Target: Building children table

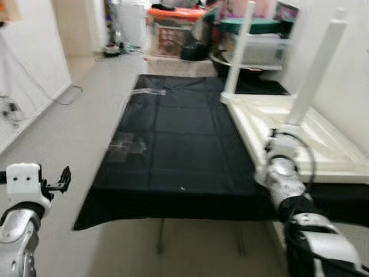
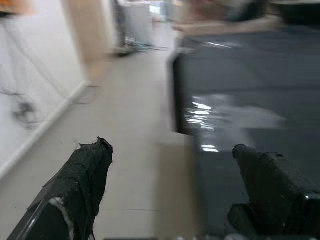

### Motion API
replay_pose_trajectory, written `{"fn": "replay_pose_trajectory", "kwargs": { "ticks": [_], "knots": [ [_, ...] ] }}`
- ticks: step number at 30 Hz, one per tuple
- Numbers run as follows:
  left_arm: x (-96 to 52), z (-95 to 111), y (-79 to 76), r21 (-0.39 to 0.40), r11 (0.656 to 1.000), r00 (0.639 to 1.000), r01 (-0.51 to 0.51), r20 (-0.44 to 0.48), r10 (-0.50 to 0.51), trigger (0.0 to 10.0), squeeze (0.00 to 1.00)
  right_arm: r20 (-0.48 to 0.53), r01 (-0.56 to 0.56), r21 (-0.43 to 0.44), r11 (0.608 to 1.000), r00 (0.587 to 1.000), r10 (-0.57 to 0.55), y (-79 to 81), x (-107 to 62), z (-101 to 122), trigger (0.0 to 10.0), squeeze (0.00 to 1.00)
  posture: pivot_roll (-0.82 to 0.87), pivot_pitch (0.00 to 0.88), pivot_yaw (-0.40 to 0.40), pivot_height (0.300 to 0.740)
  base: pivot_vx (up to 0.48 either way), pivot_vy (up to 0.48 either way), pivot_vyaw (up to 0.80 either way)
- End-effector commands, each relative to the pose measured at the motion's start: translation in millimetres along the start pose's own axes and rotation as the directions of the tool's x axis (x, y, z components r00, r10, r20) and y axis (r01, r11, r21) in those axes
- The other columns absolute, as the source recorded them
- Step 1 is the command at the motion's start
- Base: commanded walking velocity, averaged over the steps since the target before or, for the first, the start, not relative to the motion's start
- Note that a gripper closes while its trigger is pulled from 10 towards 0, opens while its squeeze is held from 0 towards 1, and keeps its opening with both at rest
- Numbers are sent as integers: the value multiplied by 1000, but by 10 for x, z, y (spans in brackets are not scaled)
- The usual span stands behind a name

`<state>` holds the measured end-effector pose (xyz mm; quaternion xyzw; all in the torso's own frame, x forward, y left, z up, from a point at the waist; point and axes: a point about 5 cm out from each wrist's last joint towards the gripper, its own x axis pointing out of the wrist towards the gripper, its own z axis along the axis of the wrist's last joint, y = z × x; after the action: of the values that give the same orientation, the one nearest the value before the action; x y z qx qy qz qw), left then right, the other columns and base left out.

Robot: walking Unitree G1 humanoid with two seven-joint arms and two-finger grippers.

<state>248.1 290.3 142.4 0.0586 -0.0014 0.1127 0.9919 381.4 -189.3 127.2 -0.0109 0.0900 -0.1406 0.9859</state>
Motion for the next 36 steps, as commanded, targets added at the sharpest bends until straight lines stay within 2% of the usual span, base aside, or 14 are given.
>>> {"fn": "replay_pose_trajectory", "kwargs": {
  "ticks": [1, 2, 5, 9, 18, 20, 21, 22, 26, 29, 30, 33, 34, 36],
  "knots": [
    [-13, -19, -13, -11, 1000, 1000, 1, -4, -1, 10000, 0, 32, -93, 10, 996, 995, 93, 118, 27, 153, 10000, 820, 107, 0, -108, 740, 0, 0, 0],
    [-22, -21, -9, -11, 1000, 1000, -1, -3, 1, 10000, 0, 71, -155, 8, 988, 985, 154, 170, 39, 268, 10000, 0, 105, 0, -109, 740, 0, 0, 0],
    [-30, -22, -5, -17, 1000, 1000, -2, -1, 2, 10000, 0, 154, -328, 27, 944, 935, 320, 266, 39, 503, 10000, 0, 102, 0, -110, 740, 0, 0, 0],
    [-2, -9, -24, -27, 1000, 1000, 8, 6, -8, 10000, 0, 259, -666, -117, 736, 695, 670, 338, -47, 774, 10000, 0, 93, 0, -106, 740, 0, 0, 0],
    [17, -5, -46, -31, 999, 1000, 13, 9, -13, 10000, 0, 107, -796, -165, 582, 573, 813, 461, -94, 572, 10000, 0, 112, 0, -117, 740, 0, 0, 0],
    [15, -7, -52, -30, 999, 1000, 13, 9, -13, 10000, 0, 47, -844, -181, 505, 505, 862, 551, -145, 480, 10000, 0, 124, 0, -124, 740, 0, 0, 0],
    [7, -7, -54, -28, 1000, 1000, 11, 8, -11, 10000, 0, 0, -895, -184, 405, 412, 911, 698, -229, 388, 10000, 0, 131, 0, -131, 740, 0, 0, 0],
    [7, -7, -54, -28, 1000, 1000, 11, 8, -11, 10000, 0, 0, -895, -184, 405, 412, 911, 698, -229, 388, 10000, 0, 131, 0, -131, 740, 0, 0, 0],
    [-35, -3, -50, -29, 1000, 1000, 3, 9, -2, 10000, 0, 15, -973, -171, 154, 154, 988, 1209, -575, 214, 10000, 0, 137, 0, -135, 740, 0, 0, 0],
    [-41, -2, -51, -30, 1000, 1000, 3, 9, -3, 10000, 0, 28, -974, -158, 160, 158, 987, 1244, -597, 190, 9804, 0, 138, 0, -134, 740, 0, 0, 0],
    [-47, 0, -53, -30, 1000, 1000, 5, 9, -4, 10000, 0, 27, -966, -159, 203, 202, 979, 1243, -585, 150, 196, 0, 132, 0, -130, 740, 0, 0, 0],
    [-58, 6, -54, -33, 999, 1000, 8, 9, -8, 10000, 0, -64, -752, -150, 641, 655, 753, 999, -308, -43, 0, 0, 123, 0, -131, 740, 0, 0, 0],
    [-58, 6, -54, -33, 999, 1000, 8, 9, -8, 10000, 0, -64, -752, -150, 641, 655, 753, 999, -308, -43, 0, 0, 123, 0, -131, 740, 0, 0, 0],
    [-65, 10, -50, -36, 999, 1000, 6, 11, -5, 10000, 0, -122, -361, -118, 925, 930, 347, 554, -84, -127, 0, 0, 110, 0, -126, 740, 0, 0, 0]
  ]
}}
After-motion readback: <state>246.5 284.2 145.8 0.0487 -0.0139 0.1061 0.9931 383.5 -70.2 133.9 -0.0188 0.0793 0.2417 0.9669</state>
